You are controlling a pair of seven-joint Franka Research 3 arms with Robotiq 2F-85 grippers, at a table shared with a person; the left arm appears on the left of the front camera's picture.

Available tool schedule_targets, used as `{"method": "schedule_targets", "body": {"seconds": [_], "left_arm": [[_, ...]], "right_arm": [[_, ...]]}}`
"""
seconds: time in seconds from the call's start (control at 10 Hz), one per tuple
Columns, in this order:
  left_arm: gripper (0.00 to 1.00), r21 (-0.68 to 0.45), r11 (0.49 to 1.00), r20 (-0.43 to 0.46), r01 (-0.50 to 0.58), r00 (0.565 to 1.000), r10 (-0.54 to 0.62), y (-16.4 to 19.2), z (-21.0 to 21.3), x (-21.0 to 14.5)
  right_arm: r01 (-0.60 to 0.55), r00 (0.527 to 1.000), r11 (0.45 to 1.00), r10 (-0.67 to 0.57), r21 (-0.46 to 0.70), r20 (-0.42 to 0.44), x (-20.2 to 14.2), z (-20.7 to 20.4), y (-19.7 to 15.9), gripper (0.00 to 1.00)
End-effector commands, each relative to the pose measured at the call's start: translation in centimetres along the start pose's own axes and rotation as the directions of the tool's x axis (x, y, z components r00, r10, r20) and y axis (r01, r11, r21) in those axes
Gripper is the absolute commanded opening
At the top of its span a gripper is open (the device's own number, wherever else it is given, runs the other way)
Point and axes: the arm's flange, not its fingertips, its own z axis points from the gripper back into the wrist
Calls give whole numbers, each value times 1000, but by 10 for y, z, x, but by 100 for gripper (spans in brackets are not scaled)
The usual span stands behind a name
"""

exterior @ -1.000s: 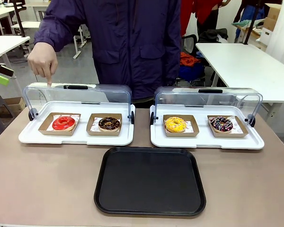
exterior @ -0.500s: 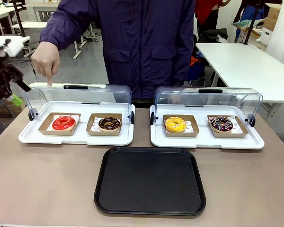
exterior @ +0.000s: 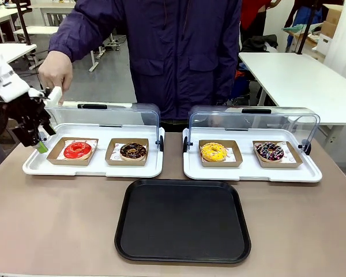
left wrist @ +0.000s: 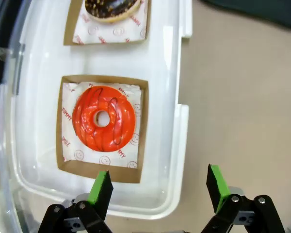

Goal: Move the first donut from the left to the tray.
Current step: Pick up the Paper togo box containing the Donut indicated by the person and place it on the Handle tray.

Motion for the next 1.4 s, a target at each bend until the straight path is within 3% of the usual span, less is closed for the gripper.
{"method": "schedule_targets", "body": {"seconds": [0.0, 0.1, 0.4, 0.9, 1.1, 1.3], "left_arm": [[100, 51, 999, -35, -13, 999, 15, 0, -7, 2], [100, 0, 1000, 0, 0, 1000, 0, 0, 0, 0], [100, 15, 1000, -9, -2, 1000, 2, 3, -8, -2], [100, 51, 999, -148, 15, 989, -8, 16, -48, -1], [100, 17, 1000, -180, 24, 983, -20, 26, -69, -8], [100, 58, 998, -208, 28, 978, -15, 31, -77, -15]], "right_arm": [[-10, 1000, 1000, 10, 8, 4, 0, 0, 3, 100], [-10, 1000, 1000, 10, 8, 4, 0, 0, 3, 100], [-10, 1000, 1000, 10, 8, 4, 0, 0, 3, 100], [-10, 1000, 1000, 10, 8, 4, 0, 0, 3, 100], [-10, 1000, 1000, 10, 8, 4, 0, 0, 3, 100], [-10, 1000, 1000, 10, 8, 4, 0, 0, 3, 100]]}}
